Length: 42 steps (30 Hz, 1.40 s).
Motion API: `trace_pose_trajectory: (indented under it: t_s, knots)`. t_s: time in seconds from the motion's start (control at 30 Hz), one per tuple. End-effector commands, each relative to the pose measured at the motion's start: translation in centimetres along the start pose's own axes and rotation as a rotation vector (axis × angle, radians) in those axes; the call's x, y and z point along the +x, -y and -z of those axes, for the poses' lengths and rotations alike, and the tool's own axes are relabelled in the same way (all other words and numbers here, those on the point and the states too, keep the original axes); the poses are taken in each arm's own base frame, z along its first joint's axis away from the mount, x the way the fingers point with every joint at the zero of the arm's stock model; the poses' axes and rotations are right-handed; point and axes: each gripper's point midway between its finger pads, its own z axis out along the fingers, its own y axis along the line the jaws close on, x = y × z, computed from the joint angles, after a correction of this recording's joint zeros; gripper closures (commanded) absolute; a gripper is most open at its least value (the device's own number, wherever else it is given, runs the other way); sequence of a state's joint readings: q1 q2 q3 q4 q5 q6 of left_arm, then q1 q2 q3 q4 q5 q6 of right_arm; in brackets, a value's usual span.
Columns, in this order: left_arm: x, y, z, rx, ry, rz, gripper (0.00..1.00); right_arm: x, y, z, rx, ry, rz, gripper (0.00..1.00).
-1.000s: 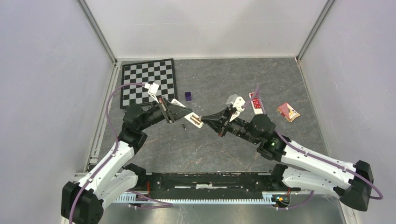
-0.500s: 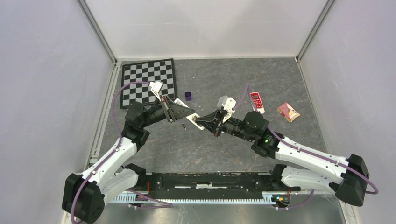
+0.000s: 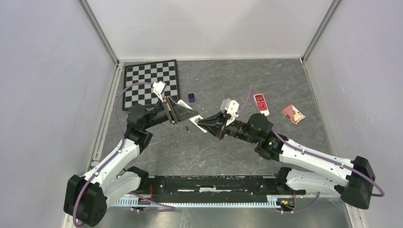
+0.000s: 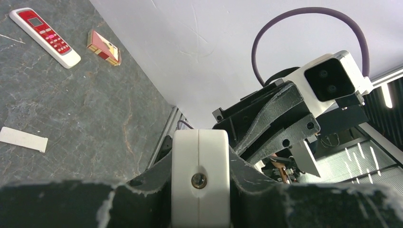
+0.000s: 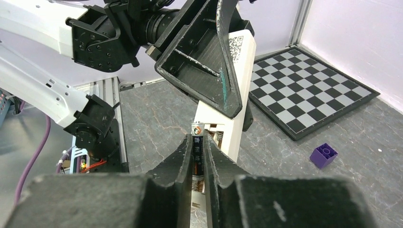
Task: Load the batteries into the remote control
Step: Load the battery into the remote control.
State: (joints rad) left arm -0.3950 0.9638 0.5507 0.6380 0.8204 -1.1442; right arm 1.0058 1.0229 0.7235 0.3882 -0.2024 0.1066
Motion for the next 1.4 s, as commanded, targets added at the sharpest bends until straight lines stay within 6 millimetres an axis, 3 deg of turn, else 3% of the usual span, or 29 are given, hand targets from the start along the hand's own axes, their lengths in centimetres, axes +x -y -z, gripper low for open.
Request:
trace_pose_trajectory:
  t_s: [0.0,0.37,0.5,0.63,0.73,1.0,1.23,1.37]
  knots:
    - [-0.8,3.3,0.0,0.09,0.003,-0.029,0.98,-1.4,0.5,0.2,0.03,0.046,0.007,0.8]
    - [-0.7,2.3,0.0,0.051,0.009,-0.016,0.98,-2.8,0.7,0.5,0.057,0.076,-0.03,0.65]
    - [-0.9,1.1,-0.1,0.007,0.032,-0.042,0.98,-3.8,1.2,0.8,0.104,0.097,-0.098,0.4]
    - [-1.2,-0.1,-0.1,-0.027,0.061,-0.061,0.98,-3.7,4.7,2.2,0.341,0.093,-0.241,0.17]
    - [-1.4,-0.6,-0.3,-0.038,0.077,-0.071,0.98,-2.8,6.0,3.6,0.447,0.131,-0.388,0.07]
    - [-2.5,-0.7,-0.4,-0.042,0.135,-0.105,0.98,-1.0,6.0,2.9,0.49,0.168,-0.756,0.02]
    - [-2.8,-1.0,-0.5,-0.055,0.151,-0.104,0.98,-1.8,4.1,0.2,0.372,0.153,-0.9,0.02]
    - [-2.9,-1.2,-0.5,-0.059,0.155,-0.1,0.98,-0.3,4.0,-0.5,0.377,0.125,-0.966,0.02]
